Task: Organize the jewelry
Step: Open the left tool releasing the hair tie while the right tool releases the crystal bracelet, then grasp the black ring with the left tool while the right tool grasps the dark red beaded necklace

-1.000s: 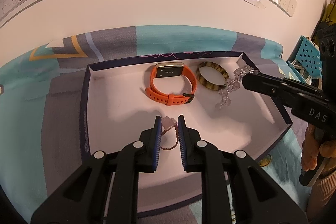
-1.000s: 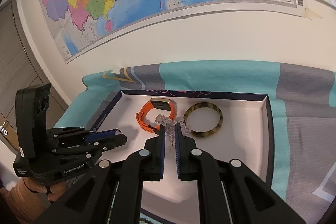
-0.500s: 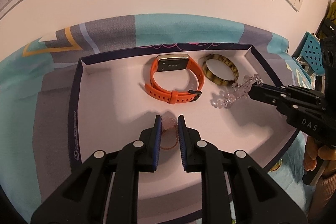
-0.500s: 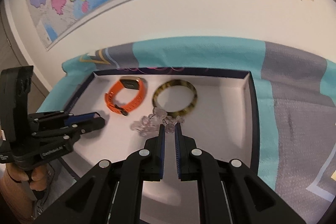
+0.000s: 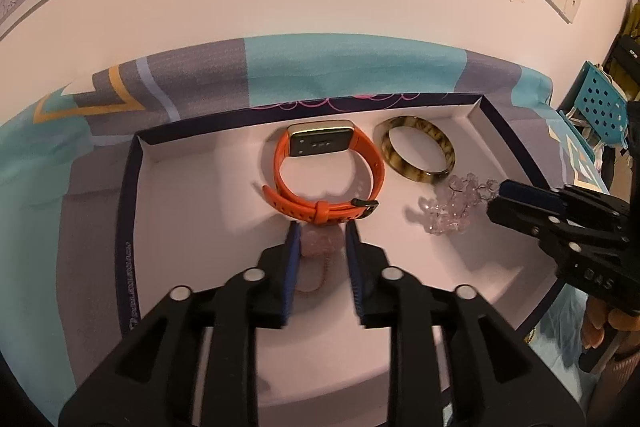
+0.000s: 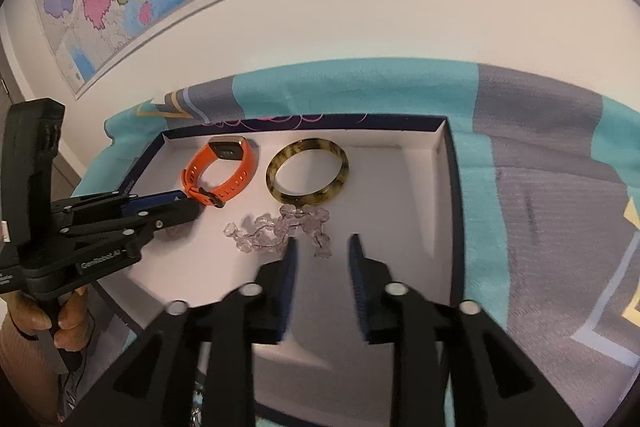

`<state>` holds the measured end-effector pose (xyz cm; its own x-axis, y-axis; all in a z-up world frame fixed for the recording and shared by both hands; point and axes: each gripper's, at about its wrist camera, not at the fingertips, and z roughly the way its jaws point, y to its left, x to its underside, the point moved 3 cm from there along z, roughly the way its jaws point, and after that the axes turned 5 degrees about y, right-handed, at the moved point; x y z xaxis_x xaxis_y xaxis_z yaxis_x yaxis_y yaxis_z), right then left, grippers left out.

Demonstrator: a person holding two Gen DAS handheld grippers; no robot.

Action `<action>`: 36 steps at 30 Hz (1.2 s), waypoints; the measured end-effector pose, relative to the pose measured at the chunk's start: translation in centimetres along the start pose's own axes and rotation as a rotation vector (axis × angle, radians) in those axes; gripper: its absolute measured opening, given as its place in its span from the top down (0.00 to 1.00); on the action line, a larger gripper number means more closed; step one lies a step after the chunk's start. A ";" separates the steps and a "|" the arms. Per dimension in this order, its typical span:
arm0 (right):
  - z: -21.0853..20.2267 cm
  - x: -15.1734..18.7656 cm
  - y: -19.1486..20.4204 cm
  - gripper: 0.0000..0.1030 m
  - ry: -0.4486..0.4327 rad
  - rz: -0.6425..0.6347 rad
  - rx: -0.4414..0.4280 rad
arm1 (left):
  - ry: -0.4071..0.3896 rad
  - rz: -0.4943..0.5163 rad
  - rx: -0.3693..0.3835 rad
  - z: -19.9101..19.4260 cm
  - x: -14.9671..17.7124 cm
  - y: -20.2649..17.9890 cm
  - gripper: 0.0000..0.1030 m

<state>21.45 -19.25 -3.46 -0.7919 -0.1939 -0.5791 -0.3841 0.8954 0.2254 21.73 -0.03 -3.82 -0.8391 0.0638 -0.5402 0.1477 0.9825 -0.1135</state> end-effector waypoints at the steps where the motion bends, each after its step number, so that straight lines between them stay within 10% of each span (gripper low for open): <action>1: -0.5 0.2 0.0 0.72 -0.010 -0.004 0.000 | -0.010 0.001 -0.001 -0.3 0.1 0.0 0.69; 15: -7.0 5.7 3.5 0.71 -0.038 -0.157 -0.123 | -0.185 0.023 -0.023 -9.0 4.0 0.4 0.57; 36: -5.0 12.0 6.4 0.61 0.077 -0.237 -0.057 | -0.037 0.302 0.107 -6.4 12.0 -7.2 0.57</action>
<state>7.11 -17.89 -5.10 -0.7093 -0.4275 -0.5605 -0.5879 0.7975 0.1357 7.27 -5.24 -4.19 -0.7298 0.3414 -0.5923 0.4430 0.8960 -0.0295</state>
